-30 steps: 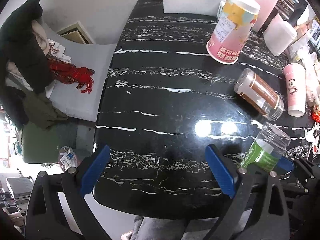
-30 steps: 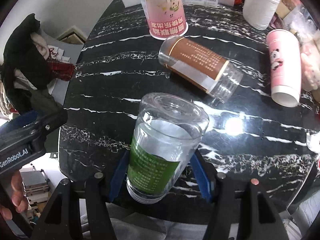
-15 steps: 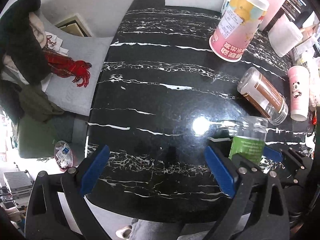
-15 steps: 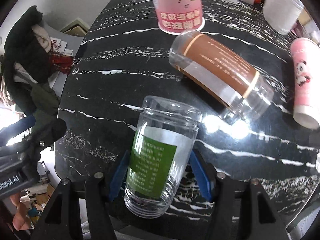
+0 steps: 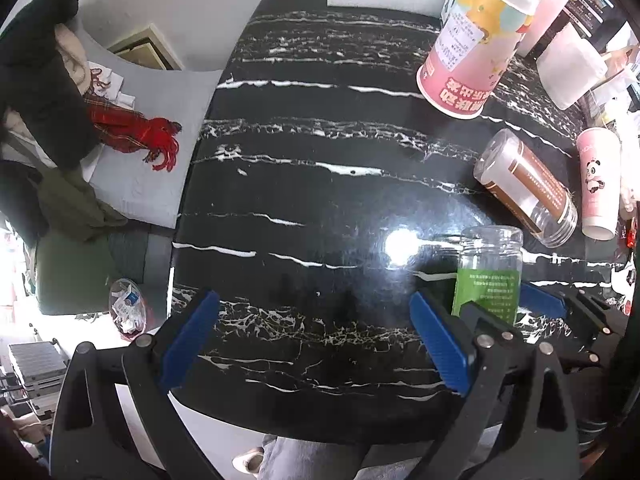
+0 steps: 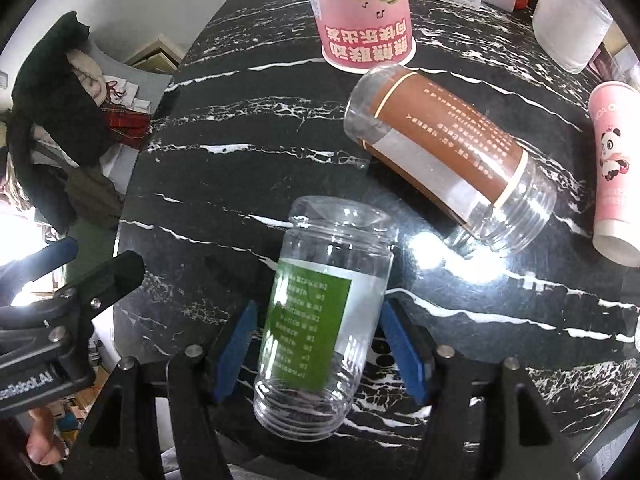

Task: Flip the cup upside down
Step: 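Close the left gripper on the jar while the right gripper releases it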

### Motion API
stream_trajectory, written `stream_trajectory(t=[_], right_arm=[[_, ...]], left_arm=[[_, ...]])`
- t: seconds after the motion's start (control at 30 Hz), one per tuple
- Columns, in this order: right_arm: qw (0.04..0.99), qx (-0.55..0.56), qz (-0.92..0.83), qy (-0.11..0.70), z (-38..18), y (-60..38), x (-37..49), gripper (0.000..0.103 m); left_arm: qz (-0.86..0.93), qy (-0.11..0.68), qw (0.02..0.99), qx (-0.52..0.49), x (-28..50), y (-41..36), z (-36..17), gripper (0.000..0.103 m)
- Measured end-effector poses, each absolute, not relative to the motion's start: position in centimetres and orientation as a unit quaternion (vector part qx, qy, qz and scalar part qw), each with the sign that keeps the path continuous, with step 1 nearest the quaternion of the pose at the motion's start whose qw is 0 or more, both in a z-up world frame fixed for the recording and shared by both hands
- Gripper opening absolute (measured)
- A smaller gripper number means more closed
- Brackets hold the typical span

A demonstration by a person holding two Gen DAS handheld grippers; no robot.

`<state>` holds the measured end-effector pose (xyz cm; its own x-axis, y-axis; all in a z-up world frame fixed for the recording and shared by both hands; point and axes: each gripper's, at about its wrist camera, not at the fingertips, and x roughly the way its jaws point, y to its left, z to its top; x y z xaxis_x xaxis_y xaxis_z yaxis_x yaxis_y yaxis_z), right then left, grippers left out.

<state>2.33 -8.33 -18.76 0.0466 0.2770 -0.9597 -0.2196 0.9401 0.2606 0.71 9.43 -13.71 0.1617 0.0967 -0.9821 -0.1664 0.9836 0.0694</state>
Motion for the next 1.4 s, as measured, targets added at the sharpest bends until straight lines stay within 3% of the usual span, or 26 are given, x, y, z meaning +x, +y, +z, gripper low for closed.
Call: stream_trajectory(t=[0.77, 1.4], right_arm=[[0.753, 0.071, 0.112, 0.645, -12.0, -17.1, -2.0, 0.07], [0.734, 0.077, 0.094, 0.668, -14.8, -22.0, -1.7, 0.07]], left_arm=[[0.024, 0.619, 0.785, 0.0, 1.1, 1.9, -8.5, 0.096], [0.0, 0.658, 0.752, 0.024, 2.4, -4.9, -14.1, 0.096]])
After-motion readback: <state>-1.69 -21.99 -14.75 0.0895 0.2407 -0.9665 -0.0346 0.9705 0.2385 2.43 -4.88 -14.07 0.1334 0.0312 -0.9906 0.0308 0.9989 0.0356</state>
